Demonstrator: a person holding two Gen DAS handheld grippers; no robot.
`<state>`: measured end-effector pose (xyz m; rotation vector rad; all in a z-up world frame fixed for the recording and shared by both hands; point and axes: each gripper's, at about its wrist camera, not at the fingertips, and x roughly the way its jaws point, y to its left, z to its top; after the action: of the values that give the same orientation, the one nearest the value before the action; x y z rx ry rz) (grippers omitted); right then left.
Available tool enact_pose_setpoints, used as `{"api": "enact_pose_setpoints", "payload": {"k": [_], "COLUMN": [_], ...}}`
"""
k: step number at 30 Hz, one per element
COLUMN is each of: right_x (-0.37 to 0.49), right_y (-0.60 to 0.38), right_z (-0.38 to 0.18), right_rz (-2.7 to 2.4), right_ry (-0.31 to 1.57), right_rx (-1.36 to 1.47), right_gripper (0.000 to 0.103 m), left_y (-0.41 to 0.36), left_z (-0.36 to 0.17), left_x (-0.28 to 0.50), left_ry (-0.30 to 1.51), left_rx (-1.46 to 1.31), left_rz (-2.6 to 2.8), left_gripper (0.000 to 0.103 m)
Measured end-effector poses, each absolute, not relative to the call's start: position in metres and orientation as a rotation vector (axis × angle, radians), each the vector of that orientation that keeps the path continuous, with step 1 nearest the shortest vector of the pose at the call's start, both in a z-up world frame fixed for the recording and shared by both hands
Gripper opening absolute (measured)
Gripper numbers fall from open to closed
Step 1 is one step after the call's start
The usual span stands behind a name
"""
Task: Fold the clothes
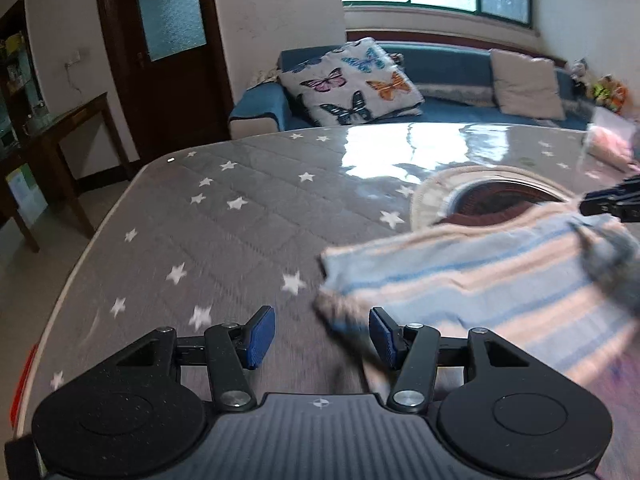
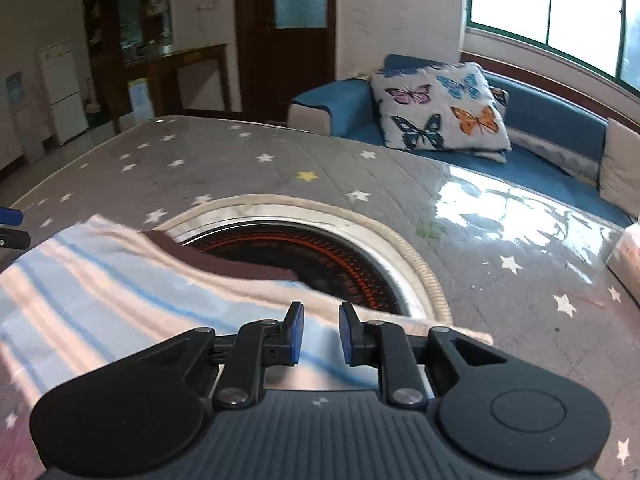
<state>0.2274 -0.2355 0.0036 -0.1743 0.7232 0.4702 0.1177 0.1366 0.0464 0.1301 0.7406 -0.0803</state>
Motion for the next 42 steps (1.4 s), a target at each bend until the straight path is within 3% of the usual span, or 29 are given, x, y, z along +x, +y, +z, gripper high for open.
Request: {"api": "enact_pose_setpoints", "payload": {"k": [3, 9, 19, 27, 29, 34, 36, 38, 42], "right_x": [0.207, 0.169, 0.113, 0.092, 0.091, 0.092, 0.092, 0.092, 0.093], "right_y": [-0.236, -0.242, -0.282, -0.327, -0.336, -0.347, -0.345, -0.343, -0.340], "right_z": [0.011, 0.015, 0.019, 0.018, 0.015, 0.004, 0.003, 0.004, 0.003], "right_rz": [0.511, 0.549, 0.495, 0.375, 0.348, 0.326, 0.333, 0.342, 0.349], "right_ry": [0.718, 0.721, 0.754, 0.777, 0.785, 0.816, 0.819, 0.820, 0.822], "right_rx": [-0.195, -0.230, -0.185, -0.072, -0.046, 0.000, -0.001, -0.003, -0.008], "right_gripper": [0.032, 0.034, 0.035, 0.035, 0.035, 0.035, 0.035, 0.035, 0.034], "left_y": [0.141, 0.122, 0.102, 0.117, 0.120, 0.119, 0.119, 0.117, 0.116], "left_z": [0.052, 0.047, 0.029, 0.022, 0.022, 0.024, 0.024, 0.022, 0.016], "left_x": [0.085, 0.042, 0.050, 0.051, 0.049, 0.046, 0.046, 0.048, 0.051], "left_ry": [0.735, 0.710, 0.680, 0.691, 0.688, 0.676, 0.674, 0.679, 0.688], "left_rx": [0.131, 0.215, 0.288, 0.222, 0.211, 0.222, 0.226, 0.237, 0.241], "left_rz": [-0.124, -0.266, -0.397, -0.400, -0.394, -0.380, -0.390, -0.386, -0.396], "left_gripper": [0.056, 0.056, 0.052, 0.014, 0.012, 0.015, 0.028, 0.034, 0.034]}}
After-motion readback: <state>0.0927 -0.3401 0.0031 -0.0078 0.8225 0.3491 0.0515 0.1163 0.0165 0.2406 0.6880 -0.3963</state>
